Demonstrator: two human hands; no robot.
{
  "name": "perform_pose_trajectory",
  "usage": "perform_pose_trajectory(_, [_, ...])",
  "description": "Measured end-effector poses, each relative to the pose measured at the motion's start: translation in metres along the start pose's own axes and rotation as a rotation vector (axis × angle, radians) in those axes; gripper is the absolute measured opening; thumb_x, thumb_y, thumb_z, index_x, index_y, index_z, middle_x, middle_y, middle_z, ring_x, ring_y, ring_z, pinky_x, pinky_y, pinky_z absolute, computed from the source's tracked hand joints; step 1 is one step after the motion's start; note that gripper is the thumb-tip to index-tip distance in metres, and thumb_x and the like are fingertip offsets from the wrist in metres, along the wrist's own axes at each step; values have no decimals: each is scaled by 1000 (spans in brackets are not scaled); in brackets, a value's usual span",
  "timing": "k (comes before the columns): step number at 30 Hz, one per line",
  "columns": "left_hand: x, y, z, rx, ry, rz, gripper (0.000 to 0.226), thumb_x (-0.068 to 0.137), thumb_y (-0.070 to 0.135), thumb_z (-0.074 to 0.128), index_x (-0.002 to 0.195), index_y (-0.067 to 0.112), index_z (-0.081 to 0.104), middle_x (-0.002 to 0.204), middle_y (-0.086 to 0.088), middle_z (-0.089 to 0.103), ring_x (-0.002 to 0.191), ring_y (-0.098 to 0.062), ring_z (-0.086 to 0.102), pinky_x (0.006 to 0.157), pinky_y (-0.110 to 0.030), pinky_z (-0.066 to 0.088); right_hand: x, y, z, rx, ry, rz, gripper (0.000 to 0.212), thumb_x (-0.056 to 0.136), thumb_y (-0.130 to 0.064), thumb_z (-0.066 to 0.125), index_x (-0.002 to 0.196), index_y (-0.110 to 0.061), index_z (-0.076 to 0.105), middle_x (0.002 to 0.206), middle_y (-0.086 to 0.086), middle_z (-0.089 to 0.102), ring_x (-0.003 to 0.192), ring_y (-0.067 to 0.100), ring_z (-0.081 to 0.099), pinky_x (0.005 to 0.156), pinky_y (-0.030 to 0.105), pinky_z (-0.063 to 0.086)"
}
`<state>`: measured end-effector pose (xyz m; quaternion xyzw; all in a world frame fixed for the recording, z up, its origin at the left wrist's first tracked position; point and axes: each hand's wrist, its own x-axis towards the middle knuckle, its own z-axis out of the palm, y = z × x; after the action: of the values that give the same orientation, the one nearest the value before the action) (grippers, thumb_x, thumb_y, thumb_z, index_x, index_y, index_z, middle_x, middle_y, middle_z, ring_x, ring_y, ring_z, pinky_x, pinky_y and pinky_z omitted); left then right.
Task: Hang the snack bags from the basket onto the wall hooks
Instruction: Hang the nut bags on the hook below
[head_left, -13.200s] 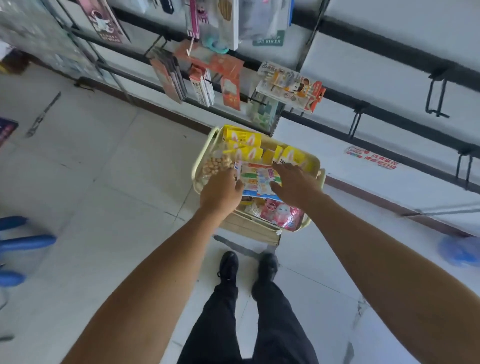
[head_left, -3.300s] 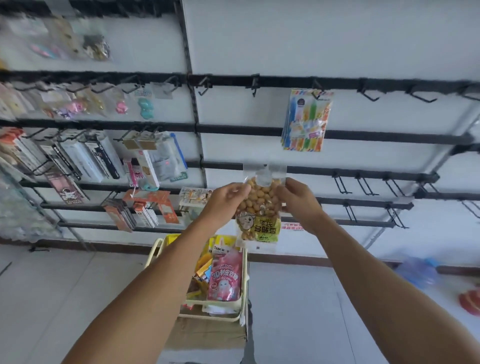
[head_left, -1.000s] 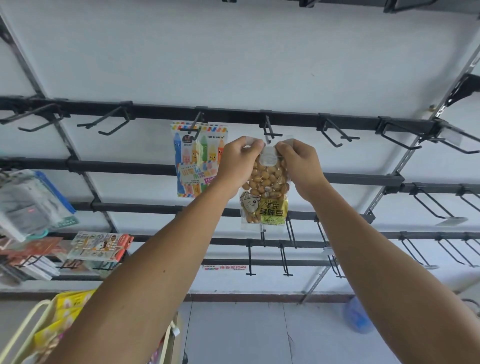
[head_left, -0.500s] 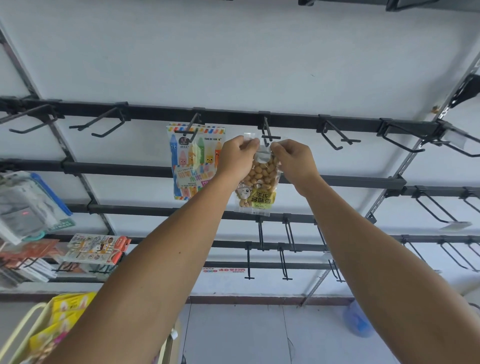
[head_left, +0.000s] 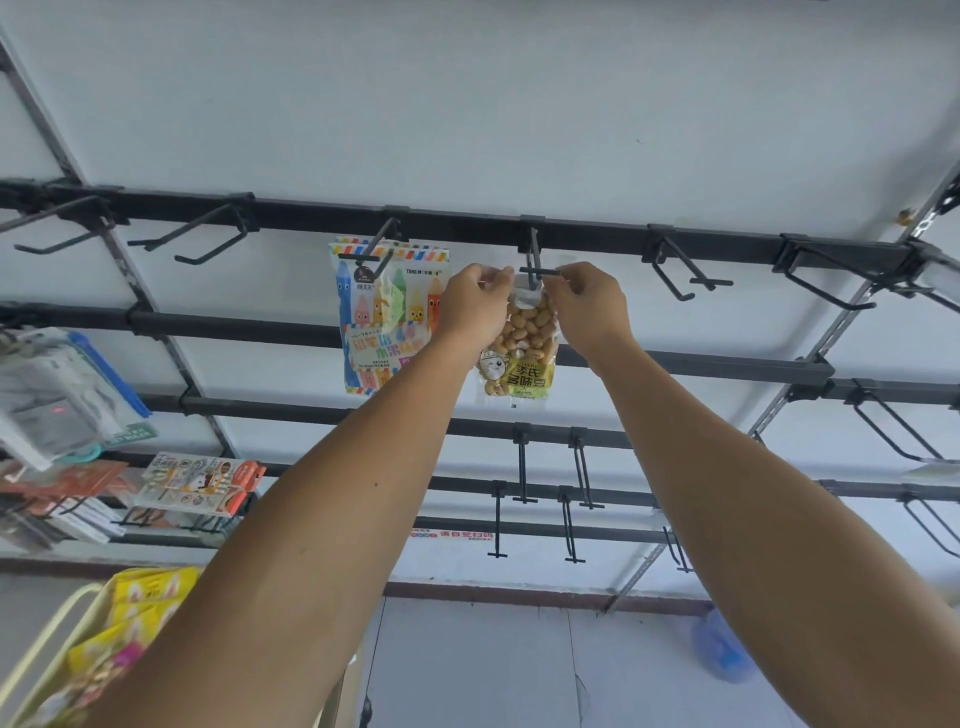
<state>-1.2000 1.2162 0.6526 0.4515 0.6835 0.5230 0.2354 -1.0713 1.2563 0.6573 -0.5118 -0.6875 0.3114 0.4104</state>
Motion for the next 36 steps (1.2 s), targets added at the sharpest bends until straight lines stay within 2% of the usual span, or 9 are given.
perform_pose_trajectory(3, [-8,-6,-2,58,-29,5,44,103,40,49,140,16,48,135,-3,56,114,-20,56,77,-23,45,-6,6,0,-2,-1,16,34,102,-30,50,132,-17,56,119,0,65,101,15,59,68,14,43])
perform_pose_trajectory(6, [-24,-17,-3,101,-85,3,55,104,35,49,151,14,32,146,-7,48,125,-25,53,89,-30,46,-21,14,1,6,-20,51,44,102,-28,48,144,-17,45,135,1,60,108,13,58,59,2,39])
perform_pose_trajectory(9, [-52,-33,-6,145,-114,89,54,101,24,56,150,13,34,145,-5,49,129,-23,52,95,-27,44,-49,21,6,-30,-9,73,48,102,-30,50,147,-16,41,140,3,56,120,18,58,83,20,43])
perform_pose_trajectory(11, [-75,-45,-12,214,-129,156,55,99,18,58,149,14,34,145,-4,46,131,-19,47,96,-21,36,-74,25,12,-141,11,22,45,102,-27,49,144,-14,44,139,4,57,124,21,55,90,27,43])
perform_pose_trajectory(13, [-97,-60,-22,295,-169,170,55,99,17,58,149,15,35,147,-5,44,132,-22,46,97,-25,38,-101,30,23,-294,14,-52,42,101,-25,49,141,-14,47,140,5,56,129,24,49,98,33,42])
perform_pose_trajectory(16, [-126,-89,-49,499,-224,157,49,100,27,56,146,19,40,151,-4,44,133,-25,49,100,-39,47,-146,32,46,-450,-49,-101,42,99,-24,49,140,-15,48,141,5,54,131,26,44,100,39,43])
perform_pose_trajectory(22, [-194,-163,-147,809,-266,256,41,101,38,52,136,18,54,139,-4,58,122,-26,58,95,-41,51,-240,14,115,-659,-211,-161,47,102,-33,45,146,-17,43,150,4,47,140,25,38,113,45,38])
perform_pose_trajectory(31, [-289,-296,-316,961,-292,-14,34,96,37,49,120,16,60,120,-5,64,109,-28,61,83,-42,52,-367,-20,265,-699,-564,-238,48,102,-36,43,147,-20,41,151,2,45,139,26,39,110,44,37])
perform_pose_trajectory(36, [-313,-352,-376,938,-246,-218,41,100,42,46,131,17,55,124,-4,61,114,-26,58,88,-43,51,-397,-28,334,-683,-736,-277,47,102,-37,43,146,-20,41,149,4,46,133,28,46,106,45,40])
